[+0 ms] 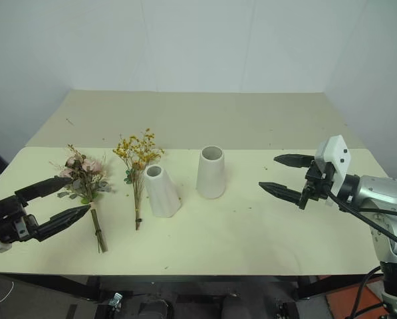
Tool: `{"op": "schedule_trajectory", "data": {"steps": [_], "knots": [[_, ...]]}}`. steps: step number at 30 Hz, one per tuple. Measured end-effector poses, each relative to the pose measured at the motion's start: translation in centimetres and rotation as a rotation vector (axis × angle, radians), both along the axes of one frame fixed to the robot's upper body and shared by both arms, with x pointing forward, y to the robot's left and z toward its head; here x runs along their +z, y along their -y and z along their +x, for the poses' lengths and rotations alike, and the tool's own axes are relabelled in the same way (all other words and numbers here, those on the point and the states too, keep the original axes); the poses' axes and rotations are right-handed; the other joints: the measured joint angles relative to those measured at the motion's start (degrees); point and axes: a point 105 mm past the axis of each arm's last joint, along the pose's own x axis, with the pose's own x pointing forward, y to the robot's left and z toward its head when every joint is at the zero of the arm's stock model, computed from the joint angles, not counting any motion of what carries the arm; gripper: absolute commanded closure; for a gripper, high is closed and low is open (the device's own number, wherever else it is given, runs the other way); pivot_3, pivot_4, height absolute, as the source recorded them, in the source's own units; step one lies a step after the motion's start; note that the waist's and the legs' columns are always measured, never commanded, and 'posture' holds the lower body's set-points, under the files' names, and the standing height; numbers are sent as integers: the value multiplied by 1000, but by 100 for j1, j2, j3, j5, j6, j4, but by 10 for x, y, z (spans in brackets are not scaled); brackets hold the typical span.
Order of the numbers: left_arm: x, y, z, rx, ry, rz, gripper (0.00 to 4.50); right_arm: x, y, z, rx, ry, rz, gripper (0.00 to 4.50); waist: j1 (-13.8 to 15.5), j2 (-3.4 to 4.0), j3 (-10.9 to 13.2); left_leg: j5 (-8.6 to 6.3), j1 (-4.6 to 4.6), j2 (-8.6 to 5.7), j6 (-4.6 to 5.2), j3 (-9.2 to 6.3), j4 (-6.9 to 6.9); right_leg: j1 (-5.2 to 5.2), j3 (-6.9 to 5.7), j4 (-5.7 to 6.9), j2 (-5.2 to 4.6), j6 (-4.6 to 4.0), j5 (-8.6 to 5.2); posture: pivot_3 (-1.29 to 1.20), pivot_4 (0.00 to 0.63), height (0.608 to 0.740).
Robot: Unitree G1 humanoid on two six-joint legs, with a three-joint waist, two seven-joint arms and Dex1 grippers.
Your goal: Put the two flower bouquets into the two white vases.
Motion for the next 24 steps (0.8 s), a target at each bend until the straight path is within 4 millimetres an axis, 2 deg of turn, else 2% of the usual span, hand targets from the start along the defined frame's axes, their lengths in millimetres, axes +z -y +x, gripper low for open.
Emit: {"op": "schedule_trajectory", "data": {"steps": [13, 17, 22, 24], "knots": [[-3, 2, 2, -4, -13, 7, 33, 0, 1, 0, -5, 3, -5, 0, 0, 0, 0, 0, -1, 0, 0, 0, 0, -1, 0, -1, 0, 0, 0, 0, 150, 740], [-15, -11, 14, 155, -89, 69, 33, -1, 1, 1, -8, 2, -6, 0, 0, 0, 0, 0, 1, 0, 0, 0, 0, 0, 2, 1, 1, 1, 0, 0, 150, 740], [-29, -22, 45, 396, -273, 160, 33, 1, 0, 3, -6, 9, -5, 0, 41, -1, 0, 0, 7, -1, 0, 0, 1, 7, 1, 4, 0, 7, 3, 0, 150, 740], [-32, -26, 51, 469, -341, 162, 33, 1, -1, 4, -2, 17, -5, 0, 15, -1, 0, 0, 6, -2, 0, 0, 0, 5, 2, 3, 1, 10, 1, 0, 150, 740]]}}
